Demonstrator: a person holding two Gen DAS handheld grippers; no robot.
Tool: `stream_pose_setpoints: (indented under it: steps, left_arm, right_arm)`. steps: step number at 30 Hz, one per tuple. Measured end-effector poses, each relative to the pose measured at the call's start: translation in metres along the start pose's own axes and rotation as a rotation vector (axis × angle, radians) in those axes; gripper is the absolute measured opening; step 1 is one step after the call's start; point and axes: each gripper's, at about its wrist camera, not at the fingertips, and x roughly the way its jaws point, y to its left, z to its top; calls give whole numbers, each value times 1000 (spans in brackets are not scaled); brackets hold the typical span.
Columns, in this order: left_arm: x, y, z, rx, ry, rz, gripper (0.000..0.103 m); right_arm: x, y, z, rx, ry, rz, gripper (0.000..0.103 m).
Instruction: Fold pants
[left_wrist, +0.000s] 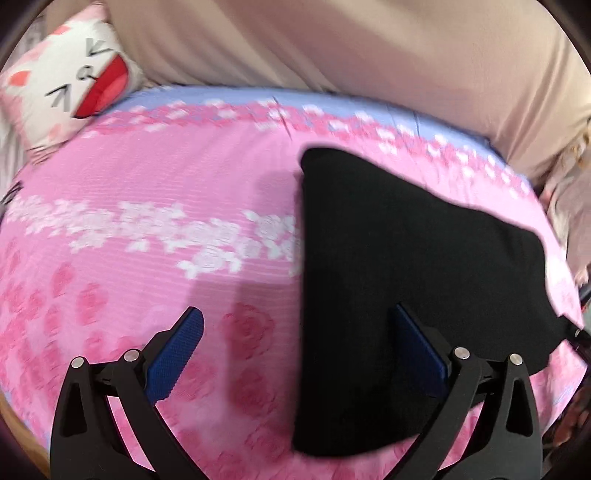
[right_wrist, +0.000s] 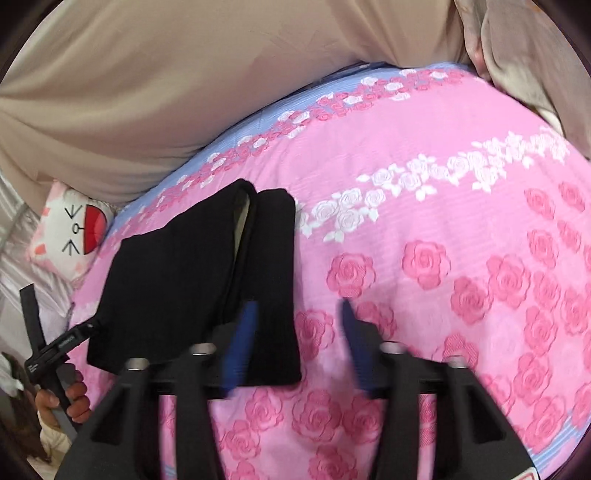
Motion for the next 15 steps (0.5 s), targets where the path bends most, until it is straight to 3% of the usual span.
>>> stream_pose_setpoints:
  steps: [3, 5, 8, 9, 10, 11, 12, 13, 15]
  left_arm:
    - [-17, 12, -4, -47, -19, -1, 98]
    - [-6, 16, -10, -85, 46, -61, 98]
    - [18, 11, -23, -128, 127, -143, 98]
    - [22, 7, -27, -130, 126, -144, 98]
    - [23, -1, -26, -94, 84, -130, 98]
    - [26, -9, -25, -59, 93, -152, 92]
    - [25, -12, -24, -46, 88, -166, 62]
    - [22, -17, -20, -34, 100, -261, 43]
    - [13, -24, -12, 8, 104, -239, 32]
  right_arm:
    - [6, 15, -6, -81, 28, 1, 65]
    - [18, 20, -11, -112, 50, -59, 65]
    - [26, 7, -15, -30, 57, -8, 61]
    - [28, 6, -15, -17, 67, 39, 35]
    - [31, 8, -15, -5, 84, 86, 23]
    - [28, 13, -14, -11, 75, 71, 22]
    - [25, 17, -13, -24, 74, 67, 19]
    - [19, 19, -12, -22, 66, 78, 18]
    - [2, 14, -11, 38, 60, 156, 16]
